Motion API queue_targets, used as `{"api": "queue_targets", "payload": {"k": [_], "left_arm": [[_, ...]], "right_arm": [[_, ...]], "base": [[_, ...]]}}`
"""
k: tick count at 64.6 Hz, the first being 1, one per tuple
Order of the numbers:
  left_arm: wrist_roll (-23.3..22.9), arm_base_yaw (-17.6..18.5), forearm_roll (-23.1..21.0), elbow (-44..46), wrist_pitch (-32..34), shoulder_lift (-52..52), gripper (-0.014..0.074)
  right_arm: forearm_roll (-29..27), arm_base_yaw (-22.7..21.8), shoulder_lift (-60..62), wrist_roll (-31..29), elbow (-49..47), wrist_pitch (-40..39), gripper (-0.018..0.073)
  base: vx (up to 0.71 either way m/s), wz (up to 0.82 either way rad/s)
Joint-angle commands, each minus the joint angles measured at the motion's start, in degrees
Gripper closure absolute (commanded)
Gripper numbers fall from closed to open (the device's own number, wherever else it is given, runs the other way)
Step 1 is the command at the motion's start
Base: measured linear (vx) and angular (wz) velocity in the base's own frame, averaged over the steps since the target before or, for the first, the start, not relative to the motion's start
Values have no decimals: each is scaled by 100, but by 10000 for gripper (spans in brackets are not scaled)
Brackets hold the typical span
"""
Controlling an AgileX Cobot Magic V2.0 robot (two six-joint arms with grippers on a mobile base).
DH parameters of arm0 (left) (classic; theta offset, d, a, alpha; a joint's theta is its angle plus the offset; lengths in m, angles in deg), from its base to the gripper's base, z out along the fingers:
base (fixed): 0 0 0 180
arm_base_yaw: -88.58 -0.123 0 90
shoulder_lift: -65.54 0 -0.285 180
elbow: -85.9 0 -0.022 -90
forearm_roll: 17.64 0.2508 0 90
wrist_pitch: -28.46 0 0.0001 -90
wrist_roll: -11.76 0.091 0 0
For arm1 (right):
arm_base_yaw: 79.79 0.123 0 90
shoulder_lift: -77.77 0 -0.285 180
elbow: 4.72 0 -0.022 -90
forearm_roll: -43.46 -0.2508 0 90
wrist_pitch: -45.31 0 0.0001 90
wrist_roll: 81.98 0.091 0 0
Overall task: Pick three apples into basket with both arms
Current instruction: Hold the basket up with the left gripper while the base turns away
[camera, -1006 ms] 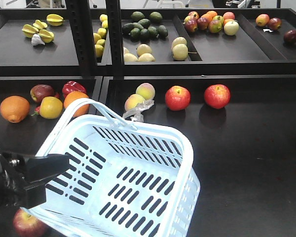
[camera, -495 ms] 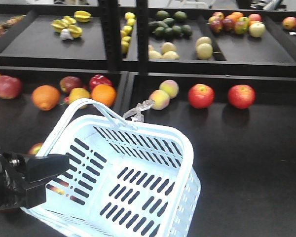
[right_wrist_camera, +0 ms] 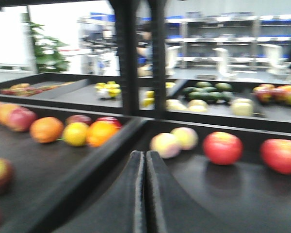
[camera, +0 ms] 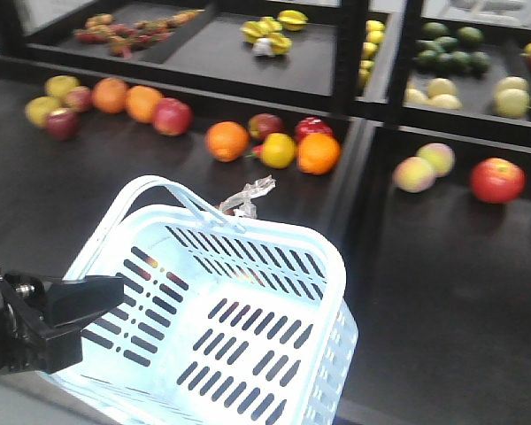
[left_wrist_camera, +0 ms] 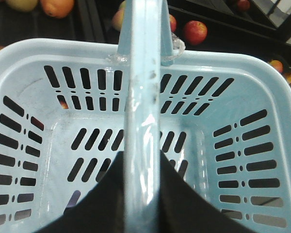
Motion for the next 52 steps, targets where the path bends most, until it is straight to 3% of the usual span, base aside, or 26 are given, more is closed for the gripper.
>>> {"api": "queue_targets", "payload": {"k": [1,52], "left_arm": [[-59,10,-256,195,339,-84,604],[-59,10,-256,195,339,-84,604]], "right_arm": [[13,-2,-102,-50,23,-404,568],[13,-2,-102,-50,23,-404,568]], "base": [[-18,66],[-19,66]]}}
